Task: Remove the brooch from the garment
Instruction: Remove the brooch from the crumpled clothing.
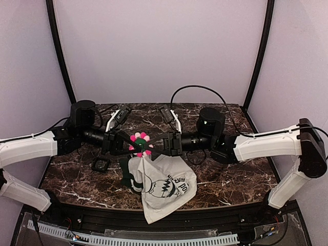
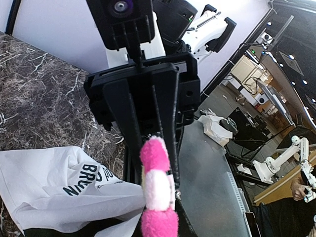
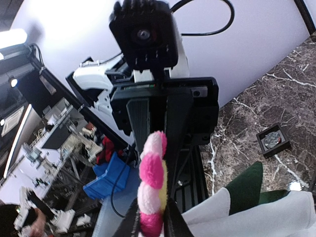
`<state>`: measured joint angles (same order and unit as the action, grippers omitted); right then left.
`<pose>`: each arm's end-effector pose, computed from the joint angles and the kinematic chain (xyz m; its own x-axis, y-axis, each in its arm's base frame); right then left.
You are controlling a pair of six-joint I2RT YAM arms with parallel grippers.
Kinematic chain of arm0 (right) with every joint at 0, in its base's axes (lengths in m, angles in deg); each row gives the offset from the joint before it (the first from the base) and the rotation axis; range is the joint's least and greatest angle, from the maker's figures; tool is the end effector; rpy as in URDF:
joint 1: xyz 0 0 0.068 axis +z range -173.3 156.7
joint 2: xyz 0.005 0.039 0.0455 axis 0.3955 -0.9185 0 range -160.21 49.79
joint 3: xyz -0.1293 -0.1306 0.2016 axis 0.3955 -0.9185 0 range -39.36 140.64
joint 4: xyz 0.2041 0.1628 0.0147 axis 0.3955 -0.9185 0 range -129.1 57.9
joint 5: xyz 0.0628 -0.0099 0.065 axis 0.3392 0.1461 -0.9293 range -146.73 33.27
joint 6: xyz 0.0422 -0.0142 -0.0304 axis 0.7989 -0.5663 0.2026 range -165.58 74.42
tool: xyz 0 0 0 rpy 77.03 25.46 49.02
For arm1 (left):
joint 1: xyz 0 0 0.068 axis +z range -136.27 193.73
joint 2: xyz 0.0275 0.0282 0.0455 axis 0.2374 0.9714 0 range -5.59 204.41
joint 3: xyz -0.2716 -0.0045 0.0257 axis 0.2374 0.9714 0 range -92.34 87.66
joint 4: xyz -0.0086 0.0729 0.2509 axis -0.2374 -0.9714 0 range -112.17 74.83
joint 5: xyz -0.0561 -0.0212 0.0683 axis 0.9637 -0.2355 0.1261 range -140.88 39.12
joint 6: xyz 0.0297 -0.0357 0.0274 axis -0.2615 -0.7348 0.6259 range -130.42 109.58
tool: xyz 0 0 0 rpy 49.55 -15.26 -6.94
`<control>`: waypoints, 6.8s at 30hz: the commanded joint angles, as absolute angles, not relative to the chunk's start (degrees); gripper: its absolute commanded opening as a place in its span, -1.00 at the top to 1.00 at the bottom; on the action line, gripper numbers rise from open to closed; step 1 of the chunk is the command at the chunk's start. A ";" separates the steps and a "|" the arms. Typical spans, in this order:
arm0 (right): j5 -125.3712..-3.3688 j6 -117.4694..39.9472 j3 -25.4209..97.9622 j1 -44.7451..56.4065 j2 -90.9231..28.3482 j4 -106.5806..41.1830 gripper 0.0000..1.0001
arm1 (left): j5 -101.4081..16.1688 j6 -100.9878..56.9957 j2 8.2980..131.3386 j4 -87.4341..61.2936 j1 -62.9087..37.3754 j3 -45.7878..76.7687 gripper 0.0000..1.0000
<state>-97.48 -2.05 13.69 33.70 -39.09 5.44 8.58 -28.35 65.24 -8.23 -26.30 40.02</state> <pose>0.1709 0.3058 0.2858 -0.6705 -0.0745 -0.7381 -0.7295 -0.1149 0.6743 0.1874 -0.1975 0.2958 -0.4993 0.2152 -0.8393 0.8474 -0.0805 -0.5248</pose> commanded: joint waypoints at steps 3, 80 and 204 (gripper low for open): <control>-94.72 -3.21 16.50 34.23 -40.05 3.65 1.00 | 8.60 -28.01 65.43 -8.62 -26.52 38.96 0.98; -56.16 -11.01 22.39 44.63 -40.83 -19.30 0.00 | -13.75 -31.79 63.23 -18.55 -24.23 38.55 0.99; -59.08 -18.22 17.30 40.36 -29.77 -10.32 -0.06 | -6.59 -44.35 65.01 10.01 -25.05 42.80 0.98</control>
